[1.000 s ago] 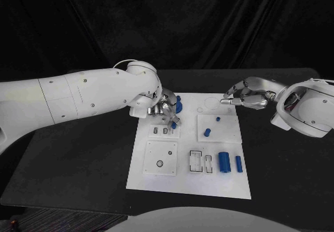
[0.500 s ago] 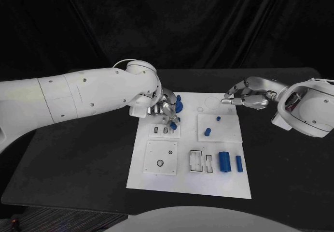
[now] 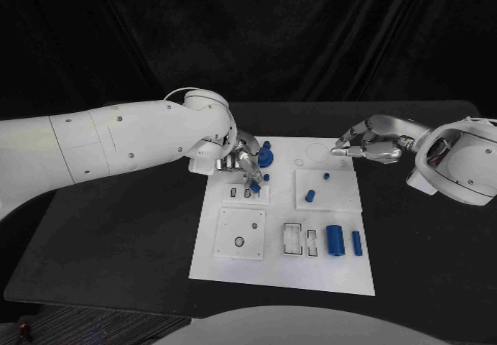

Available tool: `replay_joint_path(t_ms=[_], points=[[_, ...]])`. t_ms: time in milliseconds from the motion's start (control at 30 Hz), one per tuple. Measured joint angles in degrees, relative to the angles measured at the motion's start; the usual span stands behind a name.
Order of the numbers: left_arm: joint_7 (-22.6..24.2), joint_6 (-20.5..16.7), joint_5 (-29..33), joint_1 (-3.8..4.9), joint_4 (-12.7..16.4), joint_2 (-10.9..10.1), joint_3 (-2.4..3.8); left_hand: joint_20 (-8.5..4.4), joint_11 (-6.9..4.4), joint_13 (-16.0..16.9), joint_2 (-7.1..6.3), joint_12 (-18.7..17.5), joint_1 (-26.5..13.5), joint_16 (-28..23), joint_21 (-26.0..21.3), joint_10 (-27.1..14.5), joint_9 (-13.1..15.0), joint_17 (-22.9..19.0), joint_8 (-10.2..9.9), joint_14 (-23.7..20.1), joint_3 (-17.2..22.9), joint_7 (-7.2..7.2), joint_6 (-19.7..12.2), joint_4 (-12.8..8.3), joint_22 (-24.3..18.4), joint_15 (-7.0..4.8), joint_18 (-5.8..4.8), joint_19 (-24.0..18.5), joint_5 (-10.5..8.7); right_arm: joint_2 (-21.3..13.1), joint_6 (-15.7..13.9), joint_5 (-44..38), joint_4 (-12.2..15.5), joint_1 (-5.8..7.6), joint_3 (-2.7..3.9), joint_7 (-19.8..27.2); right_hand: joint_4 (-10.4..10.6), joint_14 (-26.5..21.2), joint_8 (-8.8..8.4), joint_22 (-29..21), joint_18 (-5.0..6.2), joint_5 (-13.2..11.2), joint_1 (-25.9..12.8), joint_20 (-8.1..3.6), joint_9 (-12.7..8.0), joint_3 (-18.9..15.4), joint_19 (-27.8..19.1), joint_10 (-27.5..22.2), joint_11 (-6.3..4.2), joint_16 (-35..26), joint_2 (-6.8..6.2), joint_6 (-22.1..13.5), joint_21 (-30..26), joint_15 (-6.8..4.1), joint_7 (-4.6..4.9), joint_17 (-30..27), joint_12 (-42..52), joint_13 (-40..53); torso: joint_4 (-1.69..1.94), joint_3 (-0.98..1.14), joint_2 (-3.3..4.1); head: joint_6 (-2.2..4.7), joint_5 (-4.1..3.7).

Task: Assemble the parts on the task board

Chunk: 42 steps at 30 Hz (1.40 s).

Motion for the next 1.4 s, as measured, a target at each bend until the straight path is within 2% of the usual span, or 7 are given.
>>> replay_joint_path(t_ms=[200,367,633,733,800,1400], points=[[-0.14,-0.55,0.08,0.00,0.77,-0.70,0.00,0.02,0.00,0.00,0.20,0.00,-0.39,0.00,-0.22,0.00,0.11,0.00,-0.19,0.00,0.52,0.09,0.08,0.03,0.00,0.00,0.00,-0.02,0.00,0.00,0.19,0.00,-0.03,-0.04,0.00,-0.03,0.00,0.00,0.00,0.00,0.00,0.00,0.00,0.00,0.00,-0.32,0.00,0.00,0.00,0.00,0.00,0.00,0.00,0.00,0.00,0.00,0.00,0.00,-0.02,0.01,0.00,-0.04,0.06],[-0.84,-1.14,1.01,0.00,1.59,-1.84,0.00,0.19,0.01,0.00,-0.15,0.00,-1.21,0.00,-0.59,0.00,0.17,0.00,-0.59,0.00,1.48,0.11,0.08,0.05,0.00,0.00,0.00,-0.60,0.00,-0.18,0.42,0.00,-0.03,-0.06,0.00,-0.08,0.00,0.00,0.00,-0.01,0.00,-0.01,0.00,0.00,0.00,-0.32,0.00,0.00,0.00,0.00,0.00,0.41,0.00,0.00,0.00,0.00,0.00,0.00,-0.01,0.01,0.00,-0.07,0.07],[-2.30,-2.10,2.84,0.00,2.85,-3.63,0.00,0.20,0.01,0.00,0.00,0.00,-1.66,0.00,-0.82,0.00,0.24,0.00,-1.22,0.00,2.56,0.44,-0.07,-0.53,0.00,0.00,0.00,-1.00,-0.02,-0.26,0.74,0.00,-0.03,-0.32,0.00,-0.13,0.00,0.00,0.00,-0.01,0.00,-0.01,0.22,0.00,0.01,-0.32,0.00,0.00,0.00,-0.22,0.22,0.41,0.00,0.00,0.00,0.00,0.00,0.00,-0.02,0.02,-0.04,-0.68,0.21],[-2.76,-2.47,3.30,0.00,3.32,-4.18,-0.01,0.24,0.01,0.00,-0.01,0.00,-1.96,0.00,-0.92,0.00,0.24,0.00,-1.51,0.00,2.98,0.55,-0.16,-0.82,0.00,0.01,0.00,-1.04,-0.04,-0.25,0.86,0.00,-0.03,-0.41,0.00,-0.14,-0.16,0.00,0.00,-0.01,0.00,0.21,0.63,0.00,0.01,-0.48,0.00,0.00,0.00,-0.22,-0.18,0.56,-0.16,0.00,-0.15,0.00,0.00,0.00,-0.03,0.03,-0.07,-0.74,0.25],[-3.05,-2.68,3.54,0.00,3.66,-4.53,-0.01,0.41,0.01,0.00,-0.01,0.00,-1.96,0.00,-1.10,0.00,0.24,0.00,-1.67,0.00,2.98,0.55,-0.16,-0.82,0.00,0.01,0.00,-1.21,-0.04,-0.25,0.95,0.00,-0.03,-0.45,-0.01,-0.15,-0.16,0.00,0.00,-0.01,0.00,0.23,0.80,0.00,0.01,-0.48,0.00,0.00,0.00,-0.22,0.00,0.61,-0.27,0.00,-0.20,0.00,0.00,0.00,-0.03,0.03,-0.07,-0.75,0.26],[-4.57,-4.28,4.32,-0.01,5.29,-6.18,-0.03,0.63,0.42,0.00,0.05,-0.93,-2.93,0.00,-2.01,-0.01,-0.50,0.00,-3.52,0.22,4.15,1.30,-0.80,-0.89,0.00,0.22,0.00,-2.26,-1.08,-0.27,1.43,0.01,-0.06,-0.53,0.01,-0.24,-0.31,0.00,0.00,-0.02,0.00,0.47,1.89,0.00,0.01,-0.63,0.00,0.00,0.00,-0.22,-0.07,0.82,-0.27,0.00,0.01,0.00,0.00,0.04,-0.03,0.04,-0.10,-1.33,0.75]])
